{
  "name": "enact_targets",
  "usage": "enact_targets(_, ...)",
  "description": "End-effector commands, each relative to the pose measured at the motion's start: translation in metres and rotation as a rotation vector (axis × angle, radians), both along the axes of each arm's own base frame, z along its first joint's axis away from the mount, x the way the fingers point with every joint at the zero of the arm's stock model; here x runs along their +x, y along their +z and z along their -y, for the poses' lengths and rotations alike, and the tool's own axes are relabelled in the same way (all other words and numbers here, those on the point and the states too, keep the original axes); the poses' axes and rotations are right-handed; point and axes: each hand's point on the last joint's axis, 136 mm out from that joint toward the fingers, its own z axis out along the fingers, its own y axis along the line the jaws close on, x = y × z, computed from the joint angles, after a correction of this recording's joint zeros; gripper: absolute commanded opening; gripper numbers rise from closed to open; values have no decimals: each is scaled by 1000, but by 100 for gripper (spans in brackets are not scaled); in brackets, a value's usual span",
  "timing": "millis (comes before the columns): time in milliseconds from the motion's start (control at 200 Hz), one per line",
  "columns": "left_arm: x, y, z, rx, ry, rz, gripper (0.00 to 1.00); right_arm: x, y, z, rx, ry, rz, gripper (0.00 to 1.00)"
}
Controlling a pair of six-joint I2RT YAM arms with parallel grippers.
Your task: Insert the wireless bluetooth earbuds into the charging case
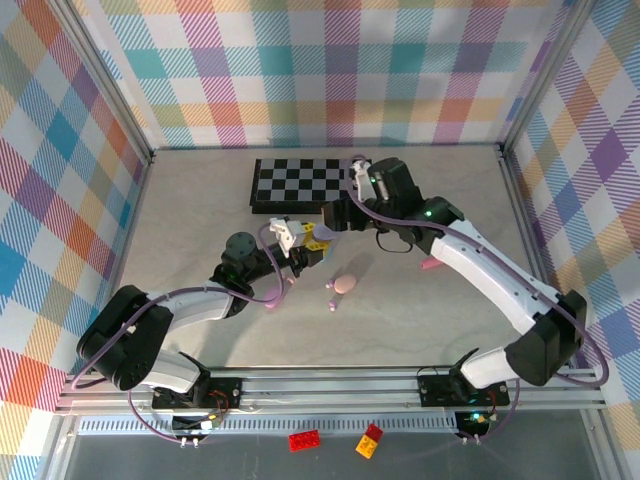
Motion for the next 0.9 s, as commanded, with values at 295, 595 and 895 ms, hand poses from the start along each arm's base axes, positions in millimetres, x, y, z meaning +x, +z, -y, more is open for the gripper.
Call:
enact_targets(295, -7, 52, -1, -118, -30, 78, 29, -43, 26, -21, 427, 225, -268, 76)
enact_targets(595, -13, 65, -1, -139, -51, 94, 29, -48, 20, -35, 516, 288, -367, 74)
enact_targets(895, -14, 65, -1, -137, -55, 94, 29, -41, 16, -40, 550, 274, -411, 53)
